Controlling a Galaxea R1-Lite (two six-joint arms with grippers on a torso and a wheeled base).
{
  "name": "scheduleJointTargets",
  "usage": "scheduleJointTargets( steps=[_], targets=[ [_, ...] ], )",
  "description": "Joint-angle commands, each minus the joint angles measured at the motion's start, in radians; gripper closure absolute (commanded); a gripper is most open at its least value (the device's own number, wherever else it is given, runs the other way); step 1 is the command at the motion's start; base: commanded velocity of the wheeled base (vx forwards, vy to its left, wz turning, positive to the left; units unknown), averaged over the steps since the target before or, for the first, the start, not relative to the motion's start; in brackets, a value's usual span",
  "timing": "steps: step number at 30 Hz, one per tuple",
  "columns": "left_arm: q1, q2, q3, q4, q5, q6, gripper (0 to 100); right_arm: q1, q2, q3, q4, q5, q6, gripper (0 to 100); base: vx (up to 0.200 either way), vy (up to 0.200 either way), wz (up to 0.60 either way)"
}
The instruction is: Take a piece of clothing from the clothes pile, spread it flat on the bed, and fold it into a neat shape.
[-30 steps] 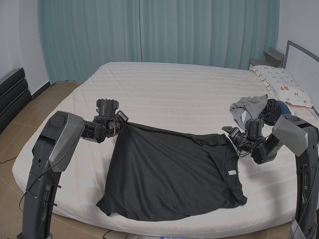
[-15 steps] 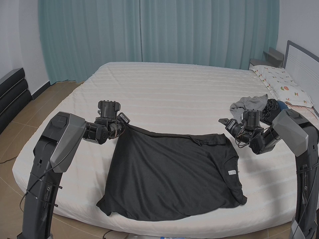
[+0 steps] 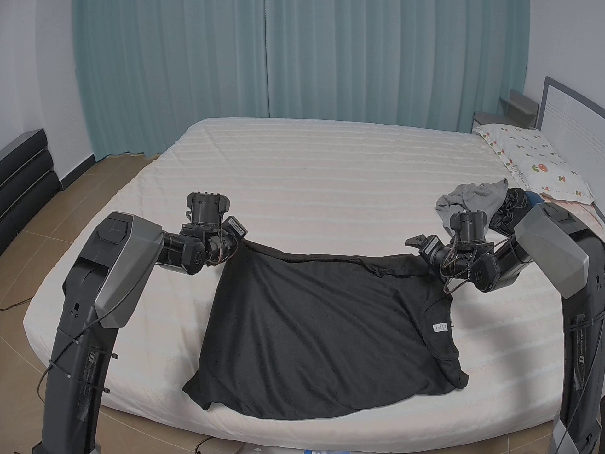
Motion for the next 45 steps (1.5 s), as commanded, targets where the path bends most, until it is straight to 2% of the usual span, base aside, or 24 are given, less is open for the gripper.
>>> scheduleJointTargets(
  steps=[1, 9, 10, 19, 23, 26, 32, 36, 37, 38, 45],
  targets=[
    [-0.001, -0.005, 0.000, 0.000, 0.001, -0.001, 100, 0.010, 0.008, -0.002, 0.015, 0.001, 0.002, 0, 0.000, 0.000, 0.00],
    [-0.005, -0.003, 0.000, 0.000, 0.001, -0.001, 100, 0.010, 0.082, -0.059, 0.031, -0.012, 0.003, 0, 0.000, 0.000, 0.00],
    [-0.005, -0.003, 0.000, 0.000, 0.001, -0.001, 100, 0.010, 0.085, -0.066, 0.032, -0.014, 0.003, 100, 0.000, 0.000, 0.00],
    [-0.005, 0.003, -0.006, -0.001, 0.001, -0.001, 100, -0.007, 0.094, -0.171, 0.050, -0.019, 0.013, 100, 0.000, 0.000, 0.00],
    [-0.004, 0.006, -0.020, -0.007, 0.001, 0.001, 100, -0.021, 0.098, -0.227, 0.046, -0.040, 0.019, 100, 0.000, 0.000, 0.00],
    [-0.002, 0.027, -0.070, -0.009, -0.001, -0.008, 100, -0.033, 0.160, -0.385, 0.032, -0.131, 0.022, 100, 0.000, 0.000, 0.00],
    [-0.004, 0.089, -0.125, -0.014, 0.002, -0.008, 100, -0.024, 0.247, -0.543, 0.023, -0.216, 0.017, 100, 0.000, 0.000, 0.00],
    [-0.004, 0.095, -0.125, -0.014, 0.001, -0.008, 100, -0.021, 0.278, -0.568, 0.034, -0.239, 0.013, 100, 0.000, 0.000, 0.00],
    [-0.004, 0.099, -0.125, -0.014, 0.001, -0.010, 100, -0.021, 0.287, -0.566, 0.035, -0.239, 0.013, 0, 0.000, 0.000, 0.00],
    [-0.004, 0.101, -0.125, -0.014, -0.001, -0.010, 0, -0.021, 0.292, -0.563, 0.035, -0.238, 0.011, 0, 0.000, 0.000, 0.00],
    [-0.001, 0.095, -0.124, 0.000, 0.001, -0.007, 0, -0.042, 0.258, -0.494, 0.035, -0.233, 0.007, 0, 0.000, 0.000, 0.00]
  ],
)
